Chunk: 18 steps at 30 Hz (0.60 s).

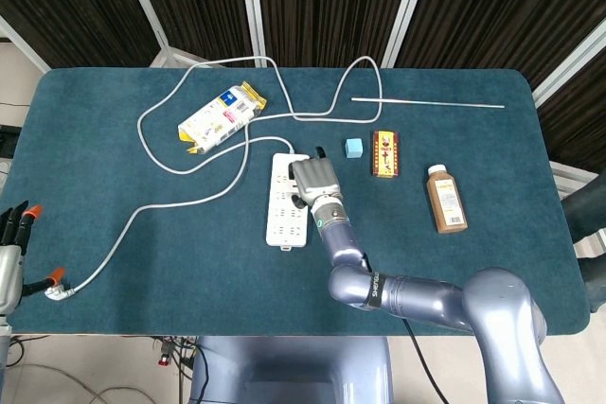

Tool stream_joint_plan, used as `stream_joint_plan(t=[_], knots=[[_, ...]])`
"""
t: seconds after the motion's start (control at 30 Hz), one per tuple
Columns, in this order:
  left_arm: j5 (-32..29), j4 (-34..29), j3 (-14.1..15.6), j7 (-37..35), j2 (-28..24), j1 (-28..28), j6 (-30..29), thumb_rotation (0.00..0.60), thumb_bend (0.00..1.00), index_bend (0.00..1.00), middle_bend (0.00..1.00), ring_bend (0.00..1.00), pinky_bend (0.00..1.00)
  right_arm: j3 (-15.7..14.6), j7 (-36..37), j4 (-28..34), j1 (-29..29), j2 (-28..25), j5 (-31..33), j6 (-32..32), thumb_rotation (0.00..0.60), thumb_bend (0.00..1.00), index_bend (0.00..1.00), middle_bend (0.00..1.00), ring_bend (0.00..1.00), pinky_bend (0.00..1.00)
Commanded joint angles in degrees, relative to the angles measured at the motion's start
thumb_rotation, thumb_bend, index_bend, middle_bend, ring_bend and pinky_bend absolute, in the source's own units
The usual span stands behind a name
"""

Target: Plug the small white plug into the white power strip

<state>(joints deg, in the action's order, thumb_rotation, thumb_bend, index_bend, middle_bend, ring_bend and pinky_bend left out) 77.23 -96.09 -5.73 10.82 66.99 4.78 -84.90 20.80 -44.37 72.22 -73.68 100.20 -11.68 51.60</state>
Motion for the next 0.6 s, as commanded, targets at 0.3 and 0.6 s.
stream_joint_plan(t=[0.3, 0.6], knots=[[0.0, -0.2, 0.1, 1.1, 0.4, -0.1, -0.6, 0.6, 0.13, 0.12, 0.0, 0.0, 0.0, -0.3, 0.8, 0.0, 0.4, -0.6, -0.4, -1.1, 0.6, 0.56, 0.63, 0.54, 0.35, 0.0], [-0.1, -0.2, 0.1, 1.4, 0.5, 0.0, -0.3, 0.6, 0.13, 0.12, 0.0, 0.0, 0.0, -0.8, 1.3, -0.4, 0.7, -0.4, -0.7, -1.2, 0.6, 0.56, 0.63, 0.54, 0.35, 0.0]])
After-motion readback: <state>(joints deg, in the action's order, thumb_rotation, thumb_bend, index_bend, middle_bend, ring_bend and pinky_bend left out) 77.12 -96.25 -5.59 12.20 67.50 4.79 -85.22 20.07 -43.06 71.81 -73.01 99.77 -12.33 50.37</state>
